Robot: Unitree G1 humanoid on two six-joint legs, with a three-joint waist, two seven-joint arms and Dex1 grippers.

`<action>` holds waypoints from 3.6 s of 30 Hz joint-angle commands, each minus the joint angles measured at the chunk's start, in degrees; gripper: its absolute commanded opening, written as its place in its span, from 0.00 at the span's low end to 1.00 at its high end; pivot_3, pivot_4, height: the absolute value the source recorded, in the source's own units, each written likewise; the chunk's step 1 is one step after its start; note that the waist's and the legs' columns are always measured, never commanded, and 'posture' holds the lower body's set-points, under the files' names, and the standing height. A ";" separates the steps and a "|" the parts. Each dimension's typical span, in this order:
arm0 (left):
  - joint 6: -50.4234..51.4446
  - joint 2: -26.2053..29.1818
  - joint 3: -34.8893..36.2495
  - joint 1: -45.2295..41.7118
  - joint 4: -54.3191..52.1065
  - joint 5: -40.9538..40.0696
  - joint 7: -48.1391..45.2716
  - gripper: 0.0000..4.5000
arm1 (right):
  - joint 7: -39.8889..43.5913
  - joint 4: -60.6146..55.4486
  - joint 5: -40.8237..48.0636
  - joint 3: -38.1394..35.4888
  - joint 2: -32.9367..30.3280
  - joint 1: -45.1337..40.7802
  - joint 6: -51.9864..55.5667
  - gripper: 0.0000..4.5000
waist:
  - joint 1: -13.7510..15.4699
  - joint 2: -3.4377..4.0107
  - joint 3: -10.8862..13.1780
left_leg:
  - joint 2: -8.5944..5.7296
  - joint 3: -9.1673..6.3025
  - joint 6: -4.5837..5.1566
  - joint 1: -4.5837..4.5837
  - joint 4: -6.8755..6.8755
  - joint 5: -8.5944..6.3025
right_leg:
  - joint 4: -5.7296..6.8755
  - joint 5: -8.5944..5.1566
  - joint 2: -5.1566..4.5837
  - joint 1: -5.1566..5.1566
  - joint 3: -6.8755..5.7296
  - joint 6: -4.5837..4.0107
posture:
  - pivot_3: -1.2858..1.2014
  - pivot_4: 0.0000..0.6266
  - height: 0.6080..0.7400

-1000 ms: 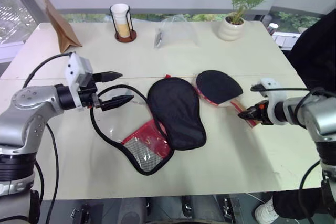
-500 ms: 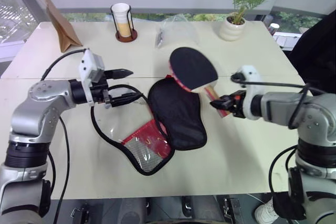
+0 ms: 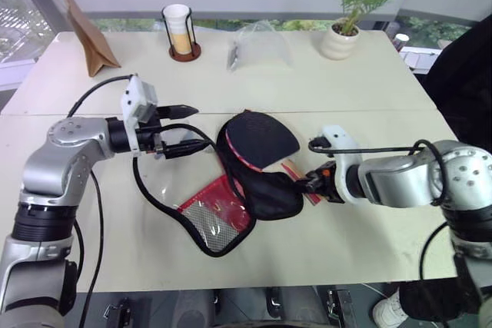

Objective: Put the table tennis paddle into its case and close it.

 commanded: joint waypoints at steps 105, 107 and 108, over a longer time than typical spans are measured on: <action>-44.78 -26.35 -16.97 -19.47 51.70 31.81 3.67 1.00 | 76.39 -5.57 -71.66 -21.52 -0.35 1.26 -13.20 0.99 | 0.53 0.01 -0.18 | -0.04 -0.06 0.04 0.00 0.21 0.02 | 0.14 0.20 -0.02 0.09 -0.05 0.28 | 0.52 0.24 0.96; -40.56 -25.25 -13.82 -18.97 46.30 27.42 1.64 1.00 | 77.32 -5.89 -71.90 -20.13 -0.04 1.28 -13.73 0.99 | 0.39 0.01 -0.18 | -0.04 -0.06 0.08 0.00 0.21 0.04 | 0.14 0.20 -0.02 0.08 -0.05 0.28 | 0.52 0.24 0.96; -38.24 -24.66 -12.65 -18.55 43.52 25.56 0.76 1.00 | 77.81 -5.94 -72.07 -19.46 0.08 1.22 -14.10 0.99 | 0.20 0.01 -0.18 | -0.03 -0.07 0.08 -0.01 0.21 0.04 | 0.15 0.20 -0.02 0.06 -0.05 0.28 | 0.52 0.24 0.96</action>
